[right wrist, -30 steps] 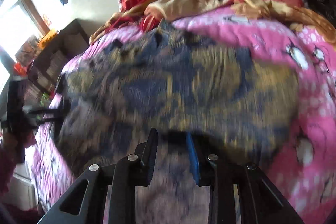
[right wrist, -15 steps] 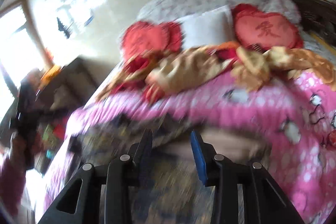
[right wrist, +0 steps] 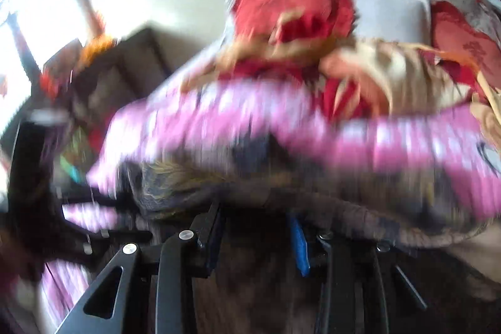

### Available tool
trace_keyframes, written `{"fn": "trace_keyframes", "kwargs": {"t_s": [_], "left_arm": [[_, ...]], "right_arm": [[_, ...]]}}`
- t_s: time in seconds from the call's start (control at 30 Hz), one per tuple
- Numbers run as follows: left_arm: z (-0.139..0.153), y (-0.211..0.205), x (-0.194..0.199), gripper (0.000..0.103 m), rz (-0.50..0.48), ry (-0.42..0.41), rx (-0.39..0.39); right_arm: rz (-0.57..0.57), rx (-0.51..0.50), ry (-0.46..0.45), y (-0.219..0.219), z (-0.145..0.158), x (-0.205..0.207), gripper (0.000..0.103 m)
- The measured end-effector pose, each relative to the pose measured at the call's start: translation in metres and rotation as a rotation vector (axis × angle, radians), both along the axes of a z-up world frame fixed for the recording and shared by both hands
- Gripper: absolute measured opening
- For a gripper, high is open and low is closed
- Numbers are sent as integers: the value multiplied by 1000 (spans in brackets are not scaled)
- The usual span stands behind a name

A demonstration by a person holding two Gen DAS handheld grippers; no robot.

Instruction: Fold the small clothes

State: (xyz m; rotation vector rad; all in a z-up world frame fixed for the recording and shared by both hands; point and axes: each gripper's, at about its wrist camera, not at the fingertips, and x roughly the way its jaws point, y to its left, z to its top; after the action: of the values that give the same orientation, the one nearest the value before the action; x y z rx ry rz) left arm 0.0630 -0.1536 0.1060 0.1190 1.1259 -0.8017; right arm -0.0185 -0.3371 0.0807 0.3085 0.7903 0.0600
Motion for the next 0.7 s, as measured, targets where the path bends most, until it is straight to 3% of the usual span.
{"fn": "trace_keyframes", "kwargs": {"t_s": [0.1,0.23,0.33,0.4,0.43,0.53,0.63,0.7], "left_arm": [[35,24,27,60,149,-55,-103],[41,47,16,60,121,-71,-88],[22,58,-3,60,70,-62,-31],[1,59,-15,60,38,-18,24],[-9,57,-22,60,32,0,48],[-34,59,-32,60,75,34,101],[-39,80,-50,60,113,117,23],[-40,94,-70,60,96,97,34]], "right_arm": [[-84,-14,-40,-14,17,10,38],[-91,-14,-41,-31,28,-39,47],[-126,-82,-14,-54,21,-91,48],[-195,-148,60,-75,9,-108,48],[-284,-159,120,-98,-3,-115,44],[-346,67,82,-138,-9,-131,39],[-426,1,69,-133,18,-155,45],[-355,12,74,-121,27,-179,54]]}}
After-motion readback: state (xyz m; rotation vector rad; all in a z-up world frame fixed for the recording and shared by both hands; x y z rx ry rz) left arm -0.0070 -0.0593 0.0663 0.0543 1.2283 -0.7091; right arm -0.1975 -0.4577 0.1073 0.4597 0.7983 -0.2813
